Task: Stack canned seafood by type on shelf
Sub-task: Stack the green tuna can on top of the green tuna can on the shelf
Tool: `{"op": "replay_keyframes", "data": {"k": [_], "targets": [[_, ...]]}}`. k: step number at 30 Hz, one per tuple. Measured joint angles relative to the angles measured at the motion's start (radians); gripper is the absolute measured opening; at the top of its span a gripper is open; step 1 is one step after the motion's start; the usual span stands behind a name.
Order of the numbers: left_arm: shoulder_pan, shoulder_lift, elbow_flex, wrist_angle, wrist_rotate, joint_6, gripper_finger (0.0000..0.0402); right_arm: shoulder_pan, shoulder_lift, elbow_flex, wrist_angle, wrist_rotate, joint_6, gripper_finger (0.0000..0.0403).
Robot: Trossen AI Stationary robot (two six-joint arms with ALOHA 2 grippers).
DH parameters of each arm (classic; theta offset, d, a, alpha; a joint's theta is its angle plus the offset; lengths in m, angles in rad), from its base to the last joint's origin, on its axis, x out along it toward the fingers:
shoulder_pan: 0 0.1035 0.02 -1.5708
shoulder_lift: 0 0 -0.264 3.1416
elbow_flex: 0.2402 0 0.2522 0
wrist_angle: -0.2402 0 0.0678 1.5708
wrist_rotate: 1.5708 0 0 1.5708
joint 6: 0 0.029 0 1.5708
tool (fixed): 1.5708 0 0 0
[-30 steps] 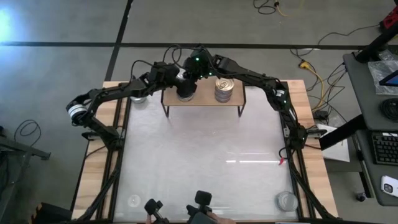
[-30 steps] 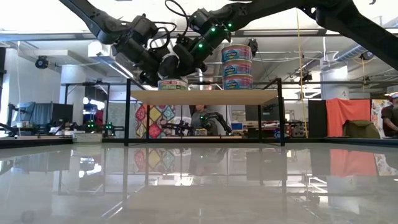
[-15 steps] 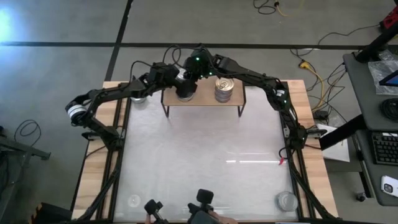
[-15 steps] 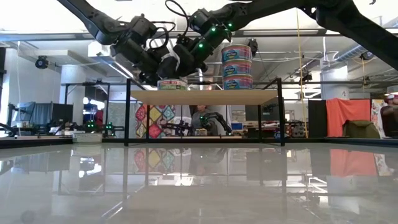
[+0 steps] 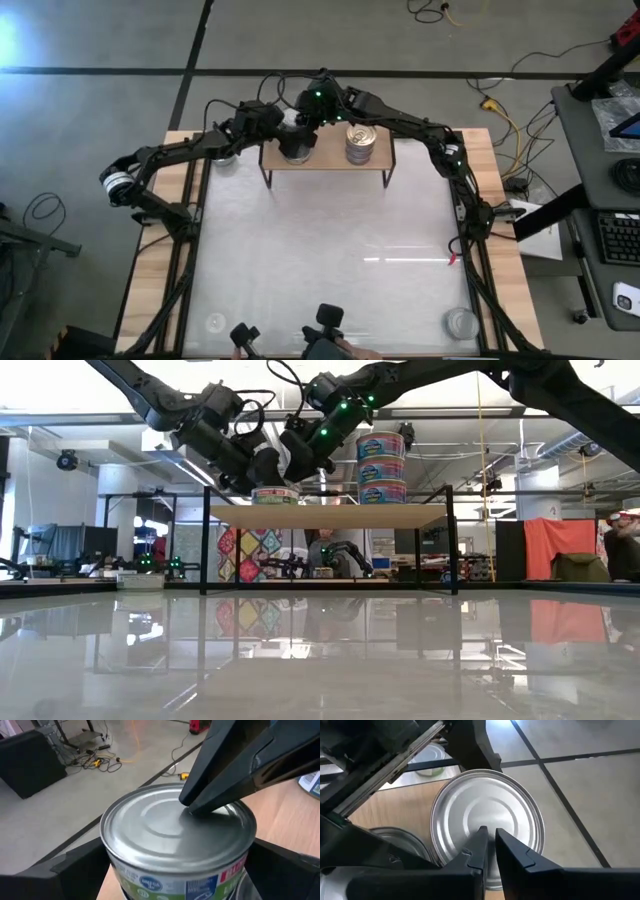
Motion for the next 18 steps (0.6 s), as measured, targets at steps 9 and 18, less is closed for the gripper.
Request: {"op": "replay_keyframes", "data": {"k": [9,18], "targets": [[0.007,-0.008,-0.041,0.057,0.005,-0.025,0.04,0.0,0.002,-0.001,-0.003,-0.004,0.001,0.0028],[0.01,-0.022,-0.041,0.017,0.011,-0.007,0.04,-0.005,0.002,-0.001,-0.005,-0.006,0.001,0.0028]]}}
